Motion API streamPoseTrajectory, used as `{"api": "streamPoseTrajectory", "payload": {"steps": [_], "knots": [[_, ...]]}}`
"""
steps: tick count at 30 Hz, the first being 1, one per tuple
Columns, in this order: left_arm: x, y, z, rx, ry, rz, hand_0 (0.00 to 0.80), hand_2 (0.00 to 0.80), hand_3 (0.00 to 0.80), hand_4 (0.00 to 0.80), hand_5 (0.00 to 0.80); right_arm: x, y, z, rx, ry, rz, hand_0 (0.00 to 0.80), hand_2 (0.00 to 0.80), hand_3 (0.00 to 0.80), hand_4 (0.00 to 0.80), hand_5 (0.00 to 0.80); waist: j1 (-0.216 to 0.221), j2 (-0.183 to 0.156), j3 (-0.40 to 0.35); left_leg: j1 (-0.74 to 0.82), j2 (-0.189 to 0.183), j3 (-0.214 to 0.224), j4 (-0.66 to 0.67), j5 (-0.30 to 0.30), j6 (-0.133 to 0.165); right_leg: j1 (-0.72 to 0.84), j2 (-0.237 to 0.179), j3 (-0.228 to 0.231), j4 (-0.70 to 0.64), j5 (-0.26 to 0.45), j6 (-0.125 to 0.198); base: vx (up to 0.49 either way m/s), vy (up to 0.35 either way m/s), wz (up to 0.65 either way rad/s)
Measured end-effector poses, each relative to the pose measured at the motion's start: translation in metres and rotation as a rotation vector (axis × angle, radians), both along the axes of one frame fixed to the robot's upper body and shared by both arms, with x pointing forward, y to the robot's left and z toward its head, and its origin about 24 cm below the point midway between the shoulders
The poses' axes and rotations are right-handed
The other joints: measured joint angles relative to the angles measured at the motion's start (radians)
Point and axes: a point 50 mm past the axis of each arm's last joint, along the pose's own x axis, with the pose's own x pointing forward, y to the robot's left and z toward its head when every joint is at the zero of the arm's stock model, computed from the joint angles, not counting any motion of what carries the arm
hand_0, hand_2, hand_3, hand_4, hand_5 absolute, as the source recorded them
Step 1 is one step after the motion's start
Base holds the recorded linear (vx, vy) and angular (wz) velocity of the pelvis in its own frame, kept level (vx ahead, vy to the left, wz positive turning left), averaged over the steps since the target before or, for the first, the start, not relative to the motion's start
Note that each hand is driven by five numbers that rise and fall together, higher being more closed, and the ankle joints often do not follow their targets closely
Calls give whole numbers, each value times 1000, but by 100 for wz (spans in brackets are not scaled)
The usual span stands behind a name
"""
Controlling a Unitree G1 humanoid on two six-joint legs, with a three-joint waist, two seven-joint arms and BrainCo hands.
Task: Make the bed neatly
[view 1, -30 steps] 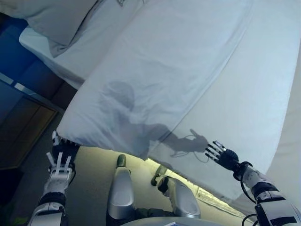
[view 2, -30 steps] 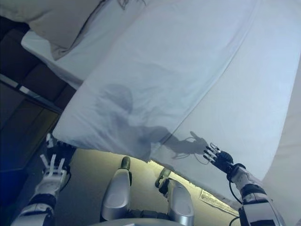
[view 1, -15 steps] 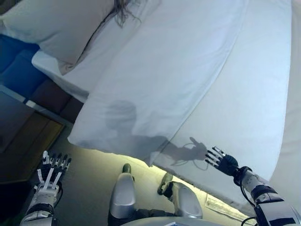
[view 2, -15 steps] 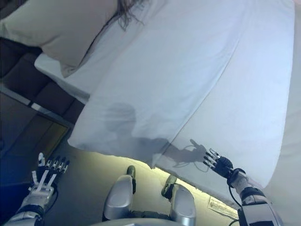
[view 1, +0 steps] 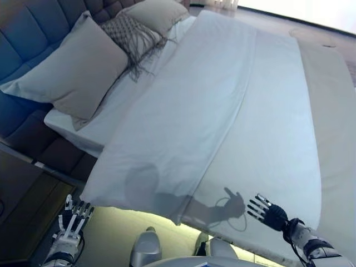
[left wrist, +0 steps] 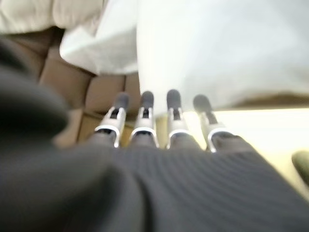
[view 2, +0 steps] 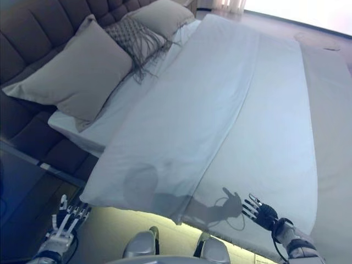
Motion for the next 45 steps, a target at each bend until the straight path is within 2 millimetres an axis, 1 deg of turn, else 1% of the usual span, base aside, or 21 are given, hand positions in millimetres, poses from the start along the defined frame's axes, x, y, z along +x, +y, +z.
{"api": "streamPoseTrajectory", "payload": {"steps": [5, 7, 8, 10, 12, 15, 17, 19, 22, 24, 26, 27, 29, 30, 33, 35, 36, 38, 40, 45], "knots": [[27, -17, 15, -1, -170, -128, 0, 0, 0, 0, 0, -12, -3, -5, 4, 29, -40, 0, 0, 0, 0, 0, -5, -1, 0, 3, 0, 9, 9, 0, 0, -2, 1, 12, 3, 3, 3, 25, -9, -7], [36, -22, 20, -28, -246, -125, 0, 0, 0, 0, 0, -16, -2, -8, 9, 47, -42, 0, 0, 0, 0, 0, -12, -6, 5, 3, 3, 9, 20, -5, -2, -3, 4, 19, 10, 2, 2, -17, 8, -7], [38, -22, 22, -37, -272, -117, 0, 0, 0, 0, 0, -17, 0, -9, 13, 51, -41, 0, 0, 0, 0, 0, -23, -11, 8, 0, 6, 10, 29, -10, -4, -5, 7, 22, 13, 1, 1, -77, -21, -10], [46, -20, 29, -37, -339, -100, 0, 0, 0, 0, 0, -16, 2, -9, 19, 45, -36, 0, 0, 0, 0, 0, -27, -25, 31, -27, 19, 10, 71, -29, -8, -39, 11, 36, 47, -10, -1, -160, -39, -19], [61, -17, 42, -30, -417, -95, 0, 0, 0, 0, 0, -11, 7, -10, 27, 31, -24, 0, 0, 0, 0, 0, -28, -49, 67, -100, 36, 10, 145, -50, -10, -107, 15, 47, 103, -22, -13, -186, 13, -19], [86, -17, 62, -11, -505, -105, 0, 0, 0, 0, 0, 0, 16, -10, 40, 3, -5, 0, 0, 0, 0, 0, -32, -80, 134, -214, 57, 7, 244, -74, -2, -212, 15, 61, 180, -25, -22, -155, 58, -13], [101, -21, 73, 3, -548, -126, 0, 0, 0, 0, 0, 11, 19, -7, 38, -17, 17, 0, 0, 0, 0, 0, -38, -86, 173, -280, 66, 4, 299, -86, 8, -271, 12, 68, 217, -24, -25, -140, 83, -10], [111, -21, 83, 3, -597, -109, 0, 0, 0, 0, 0, 25, 23, -1, 33, -50, 48, 0, 0, 0, 0, 0, -57, -93, 206, -330, 68, 2, 343, -93, 15, -317, 6, 71, 247, -23, -28, -120, 96, -6], [127, -22, 100, 4, -674, -85, 0, 0, 0, 0, 0, 40, 22, 8, 24, -105, 49, 0, 0, 0, 0, 0, -59, -97, 236, -419, 73, -3, 414, -112, 25, -405, -1, 81, 302, -26, -33, -112, 126, -10], [135, -18, 112, 15, -717, -66, 0, 0, 0, 0, 0, 51, 22, 15, 19, -148, 59, 0, 0, 0, 0, 0, -59, -109, 260, -471, 72, -3, 453, -120, 33, -457, -8, 91, 338, -28, -35, -108, 117, -6], [138, -12, 121, 34, -736, -46, 0, 0, 0, 0, 0, 61, 23, 23, 20, -194, 66, 0, 0, 0, 0, 0, -60, -120, 276, -520, 73, -6, 488, -129, 38, -508, -14, 99, 371, -30, -36, -89, 96, -5], [140, -10, 124, 42, -738, -35, 0, 0, 0, 0, 0, 63, 22, 25, 21, -206, 60, 0, 0, 0, 0, 0, -62, -123, 279, -544, 71, -9, 504, -132, 42, -530, -19, 99, 385, -34, -36, -77, 87, 3], [143, -8, 129, 48, -743, -15, 0, 0, 0, 0, 0, 65, 17, 28, 6, -214, 53, 0, 0, 0, 0, 0, -65, -125, 282, -592, 71, -18, 534, -139, 47, -571, -22, 99, 409, -36, -34, 9, 69, 5], [143, -5, 131, 46, -744, 7, 0, 0, 0, 0, 0, 66, 15, 30, 0, -218, 52, 0, 0, 0, 0, 0, -65, -129, 284, -609, 71, -22, 548, -147, 44, -586, -23, 99, 420, -41, -34, 12, 61, 2], [142, 7, 137, 66, -728, 56, 0, 0, 0, 0, 0, 71, 12, 35, -13, -243, 54, 0, 0, 0, 0, 0, -81, -138, 286, -651, 72, -37, 584, -157, 49, -618, -23, 102, 450, -51, -29, -60, 56, 5], [146, 13, 143, 70, -700, 94, 0, 0, 0, 0, 0, 73, 11, 37, -18, -242, 58, 0, 0, 0, 0, 0, -82, -141, 287, -679, 73, -46, 601, -162, 46, -642, -21, 100, 461, -52, -32, -83, 30, 2], [149, 16, 149, 75, -692, 111, 0, 0, 0, 0, 0, 73, 10, 38, -20, -246, 62, 0, 0, 0, 0, 0, -83, -143, 287, -691, 74, -47, 607, -161, 50, -654, -22, 101, 468, -53, -32, -108, 19, -2], [152, 28, 157, 85, -655, 157, 0, 0, 0, 0, 0, 74, 8, 40, -20, -257, 68, 0, 0, 0, 0, 0, -82, -147, 288, -719, 78, -51, 628, -157, 45, -680, -21, 102, 487, -48, -33, -60, 19, -2], [150, 41, 163, 79, -622, 216, 0, 0, 0, 0, 0, 77, 7, 43, -22, -272, 75, 0, 0, 0, 0, 0, -84, -153, 291, -735, 81, -54, 641, -167, 47, -694, -20, 101, 496, -55, -30, -12, 37, -3], [144, 59, 168, 61, -566, 282, 0, 0, 0, 0, 0, 80, 6, 47, -19, -310, 70, 0, 0, 0, 0, 0, -91, -157, 293, -756, 84, -55, 660, -174, 48, -712, -20, 103, 508, -56, -31, -19, 50, -2]]}}
